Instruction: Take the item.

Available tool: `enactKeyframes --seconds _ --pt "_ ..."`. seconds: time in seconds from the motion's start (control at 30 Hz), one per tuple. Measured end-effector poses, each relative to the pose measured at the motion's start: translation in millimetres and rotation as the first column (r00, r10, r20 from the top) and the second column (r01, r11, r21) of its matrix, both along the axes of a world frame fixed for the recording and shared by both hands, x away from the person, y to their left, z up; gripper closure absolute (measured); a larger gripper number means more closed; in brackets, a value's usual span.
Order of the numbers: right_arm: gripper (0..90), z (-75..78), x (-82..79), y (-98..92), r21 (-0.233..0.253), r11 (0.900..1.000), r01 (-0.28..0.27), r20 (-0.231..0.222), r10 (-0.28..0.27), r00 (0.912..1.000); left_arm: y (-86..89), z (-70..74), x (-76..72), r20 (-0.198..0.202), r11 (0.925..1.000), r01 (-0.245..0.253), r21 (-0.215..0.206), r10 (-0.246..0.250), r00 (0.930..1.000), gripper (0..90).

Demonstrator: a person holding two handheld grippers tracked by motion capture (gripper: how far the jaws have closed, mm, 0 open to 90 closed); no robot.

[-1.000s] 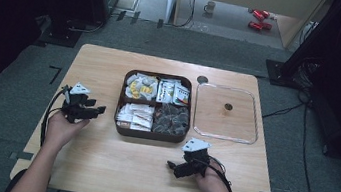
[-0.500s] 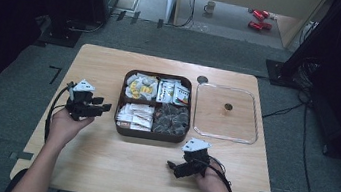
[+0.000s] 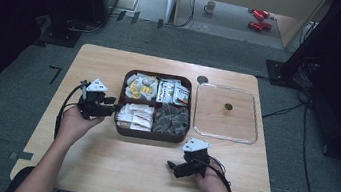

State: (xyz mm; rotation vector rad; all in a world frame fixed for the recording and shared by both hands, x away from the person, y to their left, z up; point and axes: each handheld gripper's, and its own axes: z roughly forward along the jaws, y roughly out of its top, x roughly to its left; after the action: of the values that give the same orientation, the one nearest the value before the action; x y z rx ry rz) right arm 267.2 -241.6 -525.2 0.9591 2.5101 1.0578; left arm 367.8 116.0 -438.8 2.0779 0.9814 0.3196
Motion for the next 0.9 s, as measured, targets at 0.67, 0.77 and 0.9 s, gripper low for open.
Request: enactKeyframes --seconds 0.67,0.77,0.9 --pt "0.0 0.0 -0.9 0.1 0.001 1.000 0.009 -0.002 -0.009 1.0000 -22.4 -18.8 13.1 -0.008 0.9976 0.052 0.045 -0.052 0.9986 60.0" --pt "0.0 -0.1 -0.9 0.2 0.002 1.000 0.010 -0.001 -0.010 1.0000 -24.4 -21.6 15.7 -0.009 0.9976 0.051 0.046 -0.051 0.9987 60.0" --pt "0.0 -0.1 -1.0 0.2 0.002 1.000 0.010 -0.001 -0.010 1.0000 -27.1 -24.3 17.2 -0.001 0.9969 0.057 0.054 -0.057 0.9984 59.8"
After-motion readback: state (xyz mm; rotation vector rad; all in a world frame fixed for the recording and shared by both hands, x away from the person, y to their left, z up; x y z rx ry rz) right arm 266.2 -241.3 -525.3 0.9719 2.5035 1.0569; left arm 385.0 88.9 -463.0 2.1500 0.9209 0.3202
